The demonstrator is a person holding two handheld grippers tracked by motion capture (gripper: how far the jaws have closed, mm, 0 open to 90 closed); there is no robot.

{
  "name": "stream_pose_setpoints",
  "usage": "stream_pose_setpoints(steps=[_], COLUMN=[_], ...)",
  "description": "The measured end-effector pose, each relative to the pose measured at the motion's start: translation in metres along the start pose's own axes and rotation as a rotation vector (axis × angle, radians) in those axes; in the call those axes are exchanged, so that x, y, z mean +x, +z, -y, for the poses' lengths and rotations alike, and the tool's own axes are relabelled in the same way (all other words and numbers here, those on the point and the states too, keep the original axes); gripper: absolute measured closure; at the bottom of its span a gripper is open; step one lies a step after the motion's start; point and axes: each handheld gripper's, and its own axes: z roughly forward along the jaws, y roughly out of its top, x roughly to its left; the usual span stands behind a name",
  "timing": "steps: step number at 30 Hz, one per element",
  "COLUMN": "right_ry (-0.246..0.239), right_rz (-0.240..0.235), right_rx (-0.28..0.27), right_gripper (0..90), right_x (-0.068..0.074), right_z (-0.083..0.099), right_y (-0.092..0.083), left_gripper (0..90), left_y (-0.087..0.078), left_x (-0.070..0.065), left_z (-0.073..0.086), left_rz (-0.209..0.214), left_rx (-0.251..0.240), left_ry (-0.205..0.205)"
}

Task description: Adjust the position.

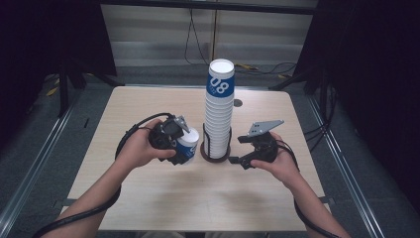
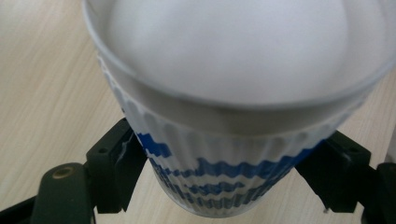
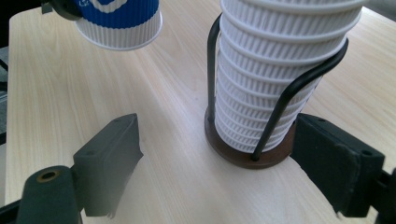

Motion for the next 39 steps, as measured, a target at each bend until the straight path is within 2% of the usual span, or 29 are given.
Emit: stream_pose_setpoints(steps=[2, 8, 9, 13, 16, 21, 28, 33, 35, 37, 39], right_ry=[0.003, 0.002, -0.004, -0.002, -0.007, -0.014, -0.021, -0.031, -0.028, -0.027, -0.027], right_rz=[-0.004, -0.021, -0.021, -0.019, -0.022, -0.031, -0.039, -0.042, -0.045, -0.048, -0.053], right_rx=[0.007, 0.018, 0.022, 0.016, 0.021, 0.025, 0.032, 0.042, 0.045, 0.045, 0.049], right_gripper=[15.0, 15.3, 15.3, 14.7, 14.7, 14.9, 15.0, 15.0, 15.0, 15.0, 15.0], right_x=[0.0, 0.0, 0.001, 0.002, 0.003, 0.005, 0.007, 0.008, 0.008, 0.009, 0.01], right_z=[0.002, 0.005, 0.005, 0.006, 0.006, 0.006, 0.008, 0.01, 0.011, 0.012, 0.012], right_y=[0.0, 0.001, 0.002, 0.003, 0.004, 0.002, 0.002, 0.002, 0.003, 0.003, 0.004], left_gripper=[21.5, 21.5, 21.5, 21.5, 21.5, 21.5, 21.5, 21.5, 21.5, 21.5, 21.5], left_y=[0.005, 0.015, 0.018, 0.022, 0.024, 0.03, 0.034, 0.037, 0.039, 0.041, 0.045], left_x=[-0.002, -0.005, -0.006, -0.01, -0.011, -0.015, -0.019, -0.019, -0.02, -0.021, -0.022], left_z=[0.0, 0.001, 0.0, -0.001, -0.002, -0.005, -0.01, -0.015, -0.016, -0.018, -0.019], left_rz=[0.007, 0.008, 0.008, 0.005, 0.009, 0.02, 0.024, 0.043, 0.046, 0.055, 0.057], left_rx=[0.023, 0.051, 0.072, 0.094, 0.092, 0.127, 0.15, 0.178, 0.173, 0.193, 0.186], left_ry=[0.019, 0.017, 0.03, 0.039, 0.042, 0.06, 0.078, 0.089, 0.095, 0.103, 0.105])
